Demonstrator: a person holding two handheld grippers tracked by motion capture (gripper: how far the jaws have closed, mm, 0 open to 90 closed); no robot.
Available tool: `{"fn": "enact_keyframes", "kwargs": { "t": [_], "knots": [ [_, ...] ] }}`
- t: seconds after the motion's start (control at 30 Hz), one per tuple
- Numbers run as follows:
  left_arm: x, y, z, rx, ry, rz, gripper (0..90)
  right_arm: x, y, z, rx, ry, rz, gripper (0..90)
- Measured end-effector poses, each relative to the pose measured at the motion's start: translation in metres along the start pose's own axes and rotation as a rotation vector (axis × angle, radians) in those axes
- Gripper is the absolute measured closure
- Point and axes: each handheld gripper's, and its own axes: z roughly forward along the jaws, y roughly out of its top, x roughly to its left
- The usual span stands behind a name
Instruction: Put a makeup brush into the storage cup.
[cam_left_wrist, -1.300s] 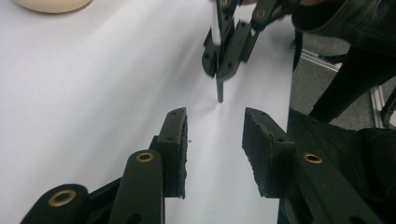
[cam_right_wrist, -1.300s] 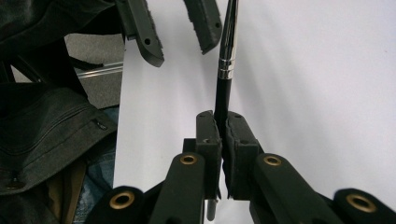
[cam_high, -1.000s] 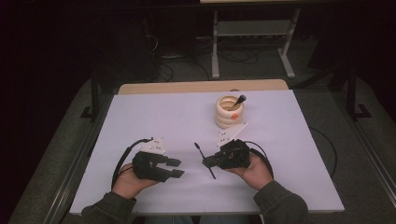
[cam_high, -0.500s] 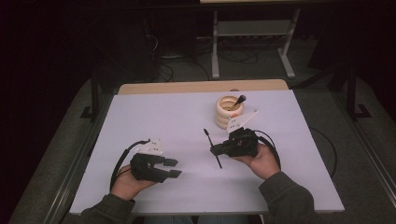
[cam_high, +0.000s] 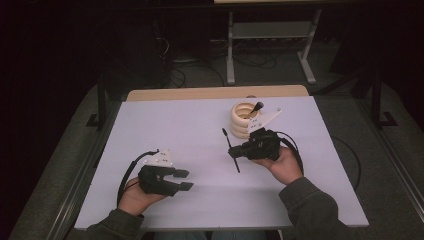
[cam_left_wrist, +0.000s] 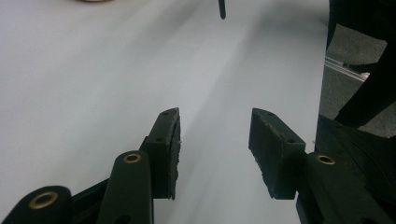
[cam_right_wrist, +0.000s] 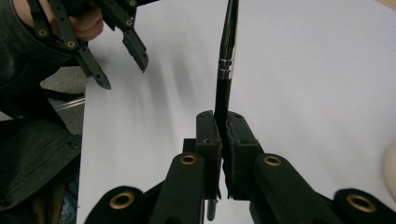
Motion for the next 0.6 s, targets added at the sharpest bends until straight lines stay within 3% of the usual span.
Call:
{"fn": "enact_keyframes", "kwargs": {
  "t": [0.07,0.6],
  "knots": [
    [0.000,-0.001,0.001,-0.013,0.002,-0.020,52.2,-0.002,0.002,-0.003,-0.004,-0.004,0.003,84.8],
    [0.002,-0.004,-0.006,-0.013,0.030,-0.014,49.3,-0.028,0.014,-0.014,-0.032,-0.040,0.052,84.8]
  ]
}}
